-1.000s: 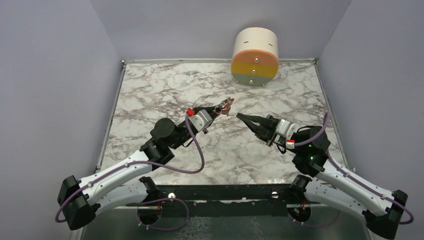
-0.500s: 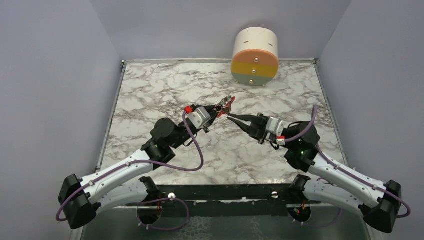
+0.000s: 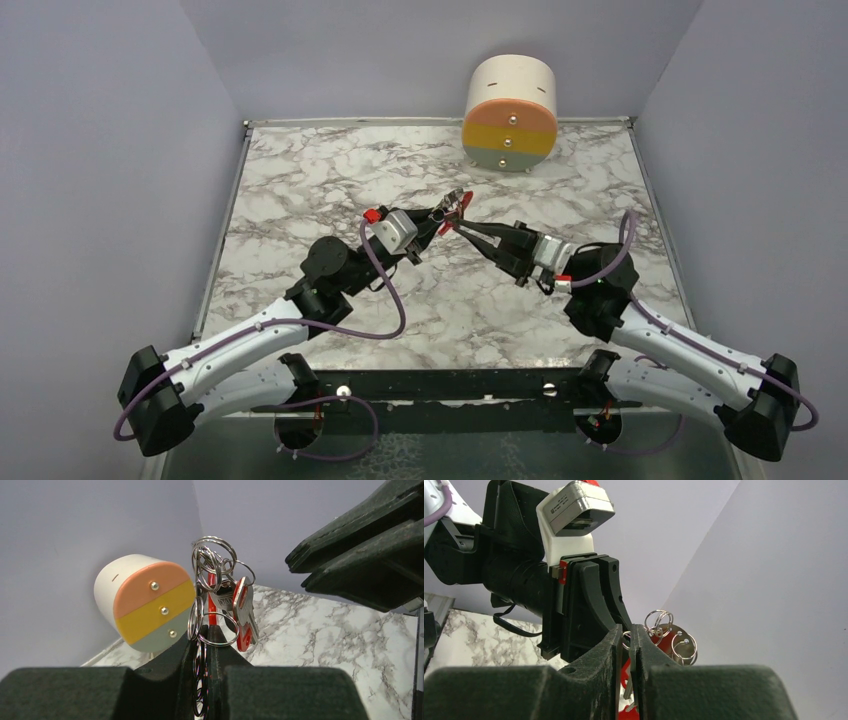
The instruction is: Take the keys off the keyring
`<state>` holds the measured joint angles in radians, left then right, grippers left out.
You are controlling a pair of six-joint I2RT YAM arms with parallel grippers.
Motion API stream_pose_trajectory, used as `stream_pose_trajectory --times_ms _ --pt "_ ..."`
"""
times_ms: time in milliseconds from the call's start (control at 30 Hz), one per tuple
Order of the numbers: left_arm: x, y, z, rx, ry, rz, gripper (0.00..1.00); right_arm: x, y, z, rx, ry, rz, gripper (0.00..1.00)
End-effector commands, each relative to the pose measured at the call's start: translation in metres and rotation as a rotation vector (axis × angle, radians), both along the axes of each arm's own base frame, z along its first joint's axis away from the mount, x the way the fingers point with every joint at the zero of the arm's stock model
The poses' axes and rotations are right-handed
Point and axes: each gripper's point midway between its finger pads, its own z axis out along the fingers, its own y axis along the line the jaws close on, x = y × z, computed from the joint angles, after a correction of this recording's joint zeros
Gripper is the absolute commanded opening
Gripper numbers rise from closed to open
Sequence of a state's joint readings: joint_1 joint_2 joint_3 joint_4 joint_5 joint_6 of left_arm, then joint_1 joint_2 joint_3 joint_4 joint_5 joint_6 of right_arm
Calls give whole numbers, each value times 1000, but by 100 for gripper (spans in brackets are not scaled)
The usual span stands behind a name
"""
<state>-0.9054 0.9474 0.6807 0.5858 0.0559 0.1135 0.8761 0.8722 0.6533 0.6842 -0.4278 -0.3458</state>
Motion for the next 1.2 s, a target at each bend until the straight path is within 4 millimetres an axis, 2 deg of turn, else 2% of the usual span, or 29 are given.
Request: stream_pose_trajectory --times_ms 0,167,433,867,1167 --pt "-7 -3 29 -95 -33 -40 0 0 -2 13 33 -38 -8 14" --pt "-8 -5 28 -101 -29 -55 0 3 -2 12 32 -49 -29 19" --pt "-9 -5 26 -99 -24 -58 0 7 -5 14 49 -73 -60 19" --pt "-14 -7 27 -98 -28 -87 0 15 5 11 29 -87 -70 20" --pt "-14 -7 24 -91 -28 -85 0 13 0 13 43 -102 -80 20"
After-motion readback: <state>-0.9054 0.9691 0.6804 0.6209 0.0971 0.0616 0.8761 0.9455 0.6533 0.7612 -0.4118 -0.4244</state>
